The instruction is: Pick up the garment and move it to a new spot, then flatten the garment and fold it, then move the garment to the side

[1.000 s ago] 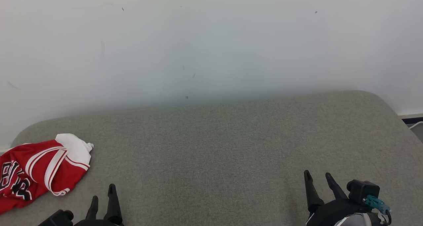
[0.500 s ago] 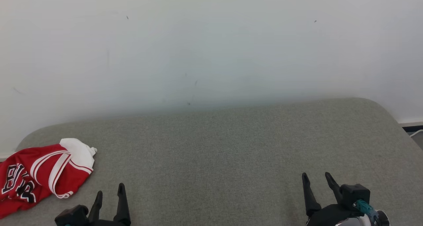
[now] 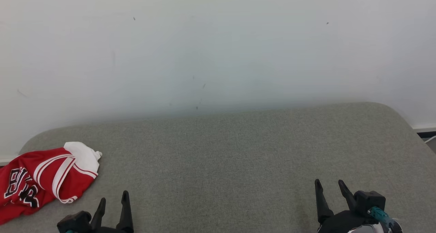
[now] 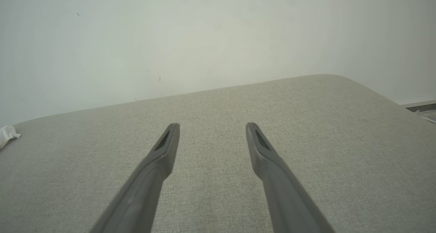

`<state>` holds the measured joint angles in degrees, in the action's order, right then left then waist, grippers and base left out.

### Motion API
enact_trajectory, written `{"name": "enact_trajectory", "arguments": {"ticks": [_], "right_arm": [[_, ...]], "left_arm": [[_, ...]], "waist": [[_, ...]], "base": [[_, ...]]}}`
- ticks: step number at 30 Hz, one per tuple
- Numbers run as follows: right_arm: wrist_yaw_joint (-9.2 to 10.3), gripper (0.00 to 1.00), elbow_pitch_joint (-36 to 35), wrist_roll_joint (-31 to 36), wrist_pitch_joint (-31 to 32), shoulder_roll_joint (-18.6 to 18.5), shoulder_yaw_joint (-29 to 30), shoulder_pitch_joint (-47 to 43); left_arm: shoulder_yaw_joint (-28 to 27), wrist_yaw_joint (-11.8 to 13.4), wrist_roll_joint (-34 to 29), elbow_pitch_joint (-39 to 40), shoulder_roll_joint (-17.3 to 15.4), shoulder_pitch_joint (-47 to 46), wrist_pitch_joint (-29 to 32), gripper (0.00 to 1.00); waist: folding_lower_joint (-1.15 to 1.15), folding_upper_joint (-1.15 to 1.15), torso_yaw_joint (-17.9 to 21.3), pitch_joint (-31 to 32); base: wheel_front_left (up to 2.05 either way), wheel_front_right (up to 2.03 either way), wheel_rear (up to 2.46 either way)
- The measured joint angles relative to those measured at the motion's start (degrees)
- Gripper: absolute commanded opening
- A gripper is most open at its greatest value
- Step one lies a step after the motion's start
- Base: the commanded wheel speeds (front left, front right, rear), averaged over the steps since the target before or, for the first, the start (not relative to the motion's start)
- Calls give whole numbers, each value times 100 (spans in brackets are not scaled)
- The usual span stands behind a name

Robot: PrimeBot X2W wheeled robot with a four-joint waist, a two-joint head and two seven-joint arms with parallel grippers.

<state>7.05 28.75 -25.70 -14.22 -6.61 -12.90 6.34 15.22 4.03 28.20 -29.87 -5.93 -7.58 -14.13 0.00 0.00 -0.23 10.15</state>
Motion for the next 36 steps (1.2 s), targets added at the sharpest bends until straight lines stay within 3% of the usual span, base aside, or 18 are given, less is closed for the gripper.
{"name": "enact_trajectory", "arguments": {"ticks": [18,36], "right_arm": [[-186,100,59,-300,64,-99,180,-117],[-360,100,107,-304,212,152,-177,359]], "left_arm": [[-65,-53,24,-120,-143,-187,234,100],[-383,57,25,318,-539,146,219,100]], "waist": [[0,0,-286,-68],[0,0,-1563,-158]], "base": [[0,0,0],[0,0,0]]}}
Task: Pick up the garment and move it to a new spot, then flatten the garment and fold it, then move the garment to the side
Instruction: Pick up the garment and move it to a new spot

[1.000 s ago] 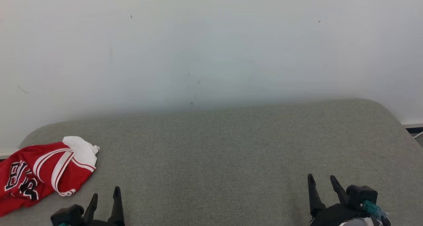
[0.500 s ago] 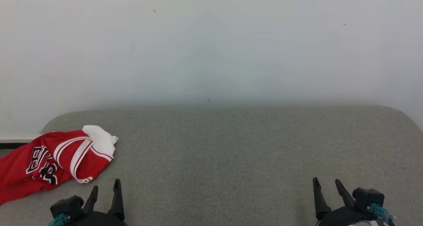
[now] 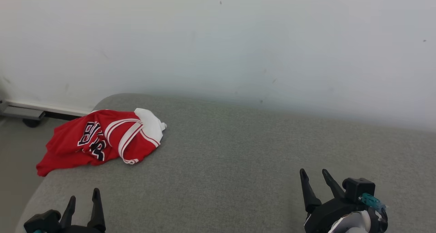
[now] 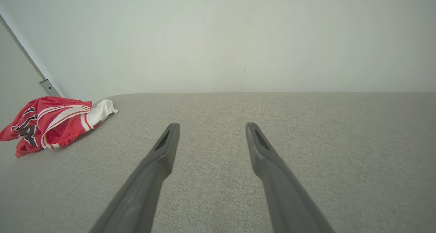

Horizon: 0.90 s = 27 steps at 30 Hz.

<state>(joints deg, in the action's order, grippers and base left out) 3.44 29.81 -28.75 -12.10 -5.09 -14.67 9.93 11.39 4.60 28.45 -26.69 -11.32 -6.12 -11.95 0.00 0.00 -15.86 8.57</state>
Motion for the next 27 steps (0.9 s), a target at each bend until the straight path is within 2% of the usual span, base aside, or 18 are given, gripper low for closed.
{"name": "enact_trajectory", "arguments": {"ticks": [10,16,21,27], "right_arm": [[7,100,11,-4,-9,1,66,198],[7,100,-88,-4,-55,-49,93,148],[7,100,-372,13,-77,-222,124,-142],[16,100,-983,189,-108,-476,124,-508]], "left_arm": [[38,-9,46,125,35,-260,87,100],[237,-116,57,98,59,-492,387,100],[506,-259,53,-63,138,-1062,910,100],[728,-260,53,-549,332,-1894,1760,100]], "waist": [[0,-1,-704,-223],[1,-1,-995,-407],[1,-1,-1135,-582],[1,-1,-1275,-818]], "base": [[0,0,0],[0,0,0],[0,0,0],[0,0,0]]}}
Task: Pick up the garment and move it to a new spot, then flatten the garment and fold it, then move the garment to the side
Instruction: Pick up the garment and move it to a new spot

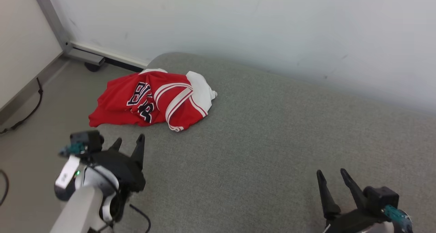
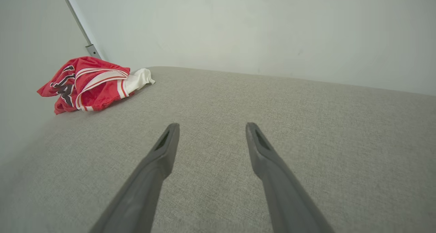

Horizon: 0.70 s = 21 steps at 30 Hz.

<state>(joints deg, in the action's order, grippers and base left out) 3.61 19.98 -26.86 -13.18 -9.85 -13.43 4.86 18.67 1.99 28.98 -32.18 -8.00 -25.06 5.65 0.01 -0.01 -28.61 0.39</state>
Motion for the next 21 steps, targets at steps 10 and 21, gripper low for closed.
{"name": "enact_trajectory", "arguments": {"ticks": [10,21], "right_arm": [[226,100,-1824,528,114,-694,170,-827],[302,100,-3645,1092,849,-1125,246,-826]], "left_arm": [[100,164,-248,-692,41,-1389,1005,100],[4,263,-387,-1171,-334,-2161,1357,100]], "waist": [[0,0,-95,-627],[0,0,264,-1410]], "base": [[0,0,0],[0,0,0]]}}
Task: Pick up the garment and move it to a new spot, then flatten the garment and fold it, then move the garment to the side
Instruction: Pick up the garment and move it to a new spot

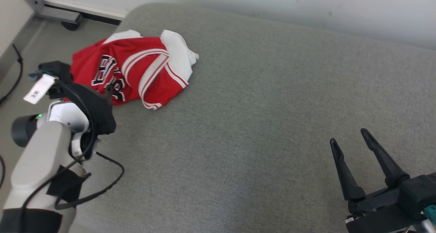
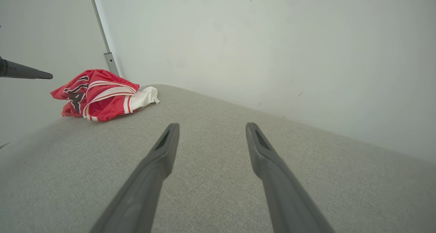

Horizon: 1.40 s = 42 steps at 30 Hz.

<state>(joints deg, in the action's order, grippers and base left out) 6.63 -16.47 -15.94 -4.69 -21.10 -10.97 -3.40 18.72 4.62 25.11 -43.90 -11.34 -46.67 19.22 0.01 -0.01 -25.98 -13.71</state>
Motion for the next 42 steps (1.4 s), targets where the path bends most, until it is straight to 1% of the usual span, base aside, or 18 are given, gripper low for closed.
{"name": "enact_trajectory", "arguments": {"ticks": [5,8,15,18,21,22,23,25,27,31,38,42], "right_arm": [[2,100,-665,197,403,-152,110,-3],[42,100,-990,265,612,-199,164,2],[43,100,-1552,346,1028,-246,278,14],[43,100,-1727,356,1180,-255,344,14],[44,100,-1850,375,1301,-256,411,16],[44,100,-1860,379,1344,-255,421,23],[44,100,-1861,379,1383,-255,431,35],[44,100,-1873,379,1434,-247,450,52],[44,100,-1869,379,1483,-240,460,101],[45,100,-1849,378,1537,-171,439,266],[46,100,-1551,325,1527,22,387,452],[47,100,-1314,229,1471,191,263,565]], "left_arm": [[-48,48,-125,-143,-209,-204,99,100],[-51,91,-245,-211,-301,-331,125,100],[-185,149,-353,-526,-714,-525,144,100],[-207,196,-400,-563,-740,-667,144,100],[-209,199,-446,-600,-624,-792,141,100],[-196,200,-524,-639,-603,-829,136,45],[-193,200,-560,-703,-591,-879,133,0],[-190,204,-564,-758,-581,-918,88,0],[-166,246,-619,-821,-493,-929,34,0],[-170,241,-638,-946,-521,-1037,-13,0],[-300,235,-504,-1104,-432,-1089,-43,0],[-315,122,-489,-1111,-455,-1262,-22,0]], "waist": [[0,0,257,-377],[0,0,408,-614],[0,0,732,-1140],[0,0,842,-1348],[0,0,929,-1550],[0,0,951,-1611],[0,-1,971,-1665],[0,0,1004,-1756],[0,0,1027,-1806],[-1,1,1025,-1768],[-1,0,1000,-1515],[-1,1,981,-1276]], "base": [[0,0,0],[0,0,0],[0,0,0],[0,0,0],[0,0,0],[0,0,0],[0,0,0],[0,0,0],[0,0,0],[0,0,0],[0,0,0],[0,0,0]]}}
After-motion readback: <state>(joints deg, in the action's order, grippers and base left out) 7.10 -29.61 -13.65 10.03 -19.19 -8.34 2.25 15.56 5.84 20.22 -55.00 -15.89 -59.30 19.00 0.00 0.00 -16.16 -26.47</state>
